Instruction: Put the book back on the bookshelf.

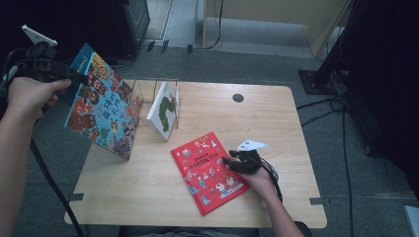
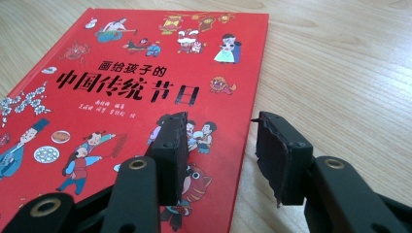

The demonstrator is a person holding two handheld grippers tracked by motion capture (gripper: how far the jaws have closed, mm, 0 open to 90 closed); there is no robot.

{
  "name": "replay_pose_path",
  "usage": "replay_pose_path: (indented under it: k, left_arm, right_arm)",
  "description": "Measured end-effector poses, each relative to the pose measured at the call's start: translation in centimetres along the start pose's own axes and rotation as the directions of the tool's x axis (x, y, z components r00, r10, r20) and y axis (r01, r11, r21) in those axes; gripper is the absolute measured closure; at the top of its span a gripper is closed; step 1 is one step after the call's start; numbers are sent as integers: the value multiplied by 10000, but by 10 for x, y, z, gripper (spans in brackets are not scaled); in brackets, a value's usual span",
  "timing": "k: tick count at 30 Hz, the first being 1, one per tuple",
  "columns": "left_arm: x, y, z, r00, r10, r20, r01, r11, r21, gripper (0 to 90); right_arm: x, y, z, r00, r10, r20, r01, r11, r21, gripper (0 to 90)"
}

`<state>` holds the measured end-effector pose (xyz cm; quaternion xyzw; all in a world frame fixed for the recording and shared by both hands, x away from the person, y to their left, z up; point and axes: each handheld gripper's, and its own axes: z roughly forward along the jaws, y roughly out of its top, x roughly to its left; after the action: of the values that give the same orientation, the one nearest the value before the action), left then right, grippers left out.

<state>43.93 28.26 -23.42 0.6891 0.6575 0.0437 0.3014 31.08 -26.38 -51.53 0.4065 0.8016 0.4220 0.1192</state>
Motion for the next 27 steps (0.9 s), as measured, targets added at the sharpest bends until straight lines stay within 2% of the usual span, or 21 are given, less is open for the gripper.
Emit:
replay_pose_path:
  k: [1,3,7,10,13,15,18,20,21,23,27]
  left_arm:
    - [0,-1,-5,9999,-32,141,34,9999,-154,641]
    - [-1,-3,-11,9999,-33,116,36,9998,-205,643]
    - [-10,-16,-15,9987,254,434,-241,9993,-303,652]
    - [-17,-28,-12,9960,613,643,-577,9967,-562,671]
    - [-23,-39,-6,9946,738,734,-701,9962,-520,692]
    - [-29,-47,0,9935,990,570,-970,9946,-369,694]
    - [-35,-58,10,9905,1088,844,-1066,9938,-308,708]
    - [-39,-67,17,9891,1192,866,-1175,9928,-242,719]
    - [-40,-71,20,9881,1215,943,-1203,9926,-185,721]
    - [-44,-80,27,9861,1354,966,-1336,9907,-247,735]
    - [-47,-91,37,9807,1582,1145,-1574,9874,-157,778]
  right_arm:
    - [-1,0,0,10000,19,-11,-19,10000,-5,555]
    - [-2,1,0,9997,204,-94,-204,9998,28,559]
    - [-3,3,-1,9999,122,-52,-123,9999,-87,577]
    - [-4,5,-1,9998,160,-69,-161,9998,-129,580]
    - [-5,6,1,9999,137,-72,-139,9997,-217,582]
    - [-5,6,1,9999,89,-65,-91,9996,-281,585]
    - [-5,8,1,10000,-88,-4,88,9989,-456,591]
    - [-6,9,2,10000,-4,11,5,9987,-507,596]
    - [-6,9,2,10000,5,0,-5,9987,-513,597]
    - [-8,13,3,9999,30,-111,-33,9998,-189,597]
    - [-8,13,4,10000,-45,-20,44,9997,-254,607]
